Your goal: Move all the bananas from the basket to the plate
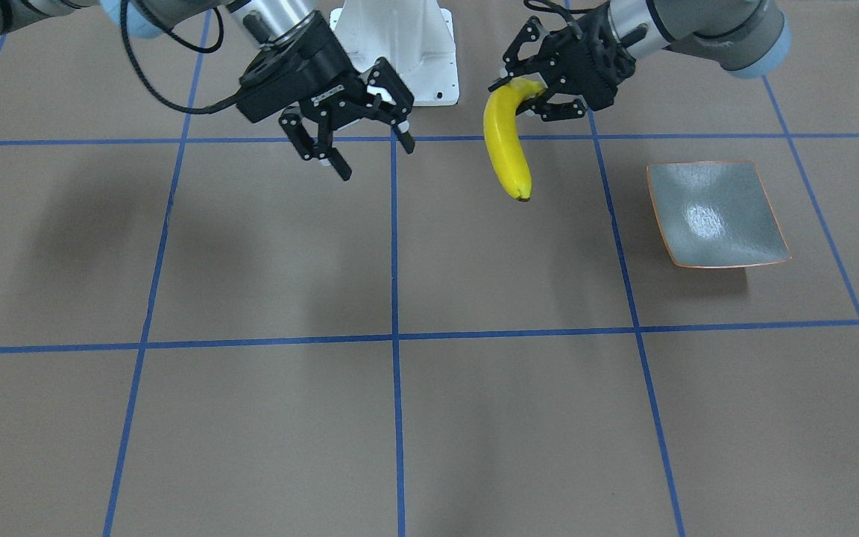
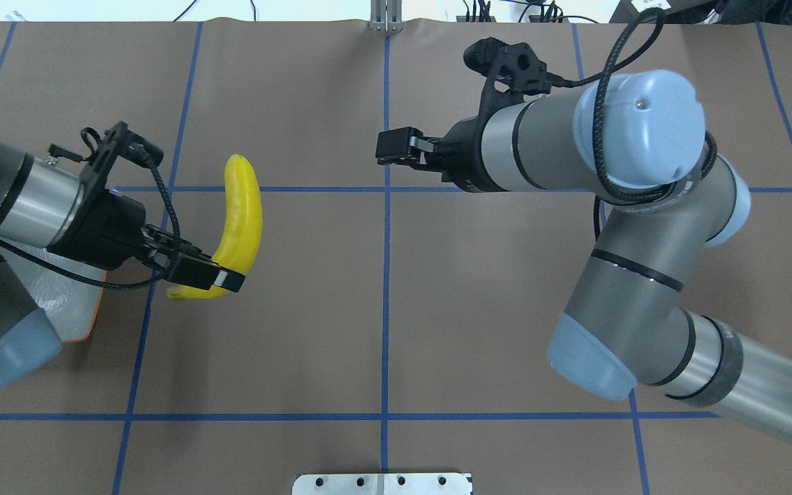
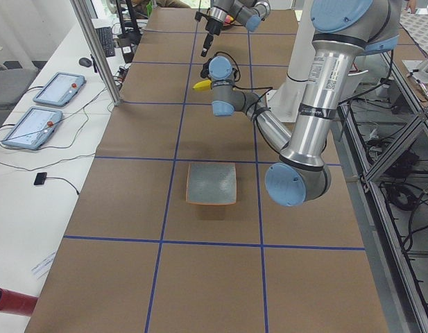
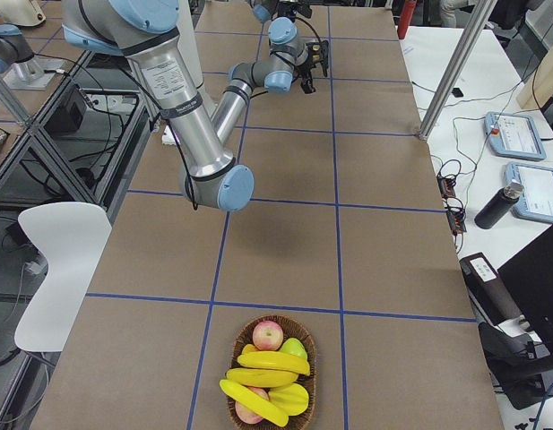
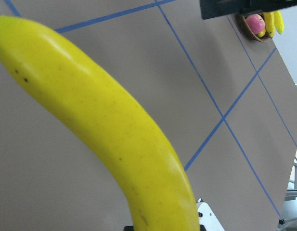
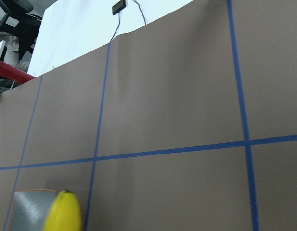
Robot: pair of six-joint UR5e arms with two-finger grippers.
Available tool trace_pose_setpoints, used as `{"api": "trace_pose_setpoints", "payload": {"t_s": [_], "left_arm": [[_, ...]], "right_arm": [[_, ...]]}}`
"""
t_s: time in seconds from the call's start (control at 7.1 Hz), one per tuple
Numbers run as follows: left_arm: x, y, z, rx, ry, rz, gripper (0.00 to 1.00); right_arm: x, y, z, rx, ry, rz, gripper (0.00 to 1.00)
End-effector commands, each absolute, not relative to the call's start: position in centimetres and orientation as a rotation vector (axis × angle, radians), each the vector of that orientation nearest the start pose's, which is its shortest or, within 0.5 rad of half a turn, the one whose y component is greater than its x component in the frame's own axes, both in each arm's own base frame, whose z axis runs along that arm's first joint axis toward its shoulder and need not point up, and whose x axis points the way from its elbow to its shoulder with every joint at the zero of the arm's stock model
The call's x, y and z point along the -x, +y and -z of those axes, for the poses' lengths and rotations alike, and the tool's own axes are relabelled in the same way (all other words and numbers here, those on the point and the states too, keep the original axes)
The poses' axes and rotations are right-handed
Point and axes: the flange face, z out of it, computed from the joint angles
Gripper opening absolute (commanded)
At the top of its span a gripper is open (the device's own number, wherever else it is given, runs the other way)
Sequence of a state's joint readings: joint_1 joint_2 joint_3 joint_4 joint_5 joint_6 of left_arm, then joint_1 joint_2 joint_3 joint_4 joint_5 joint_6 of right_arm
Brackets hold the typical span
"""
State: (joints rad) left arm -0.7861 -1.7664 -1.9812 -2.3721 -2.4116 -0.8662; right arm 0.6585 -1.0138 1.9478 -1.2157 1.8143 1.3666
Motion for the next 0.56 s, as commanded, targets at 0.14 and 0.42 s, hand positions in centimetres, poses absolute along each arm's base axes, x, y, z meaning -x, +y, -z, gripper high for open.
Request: {"api": "trace_pose_setpoints", "payload": {"t_s": [0.14, 0.42], "left_arm": [[-20.8, -38.7, -41.0, -0.487, 1.19, -0.59, 0.0], [-18.1, -36.6, -47.9, -0.487, 1.02, -0.574, 0.0]], "right_arm": [[32.7, -49.0, -22.3, -0.312, -1.026, -0.142, 1.0], [28.0, -50.7, -28.3, -0.32, -0.902, -0.021, 1.0]]}}
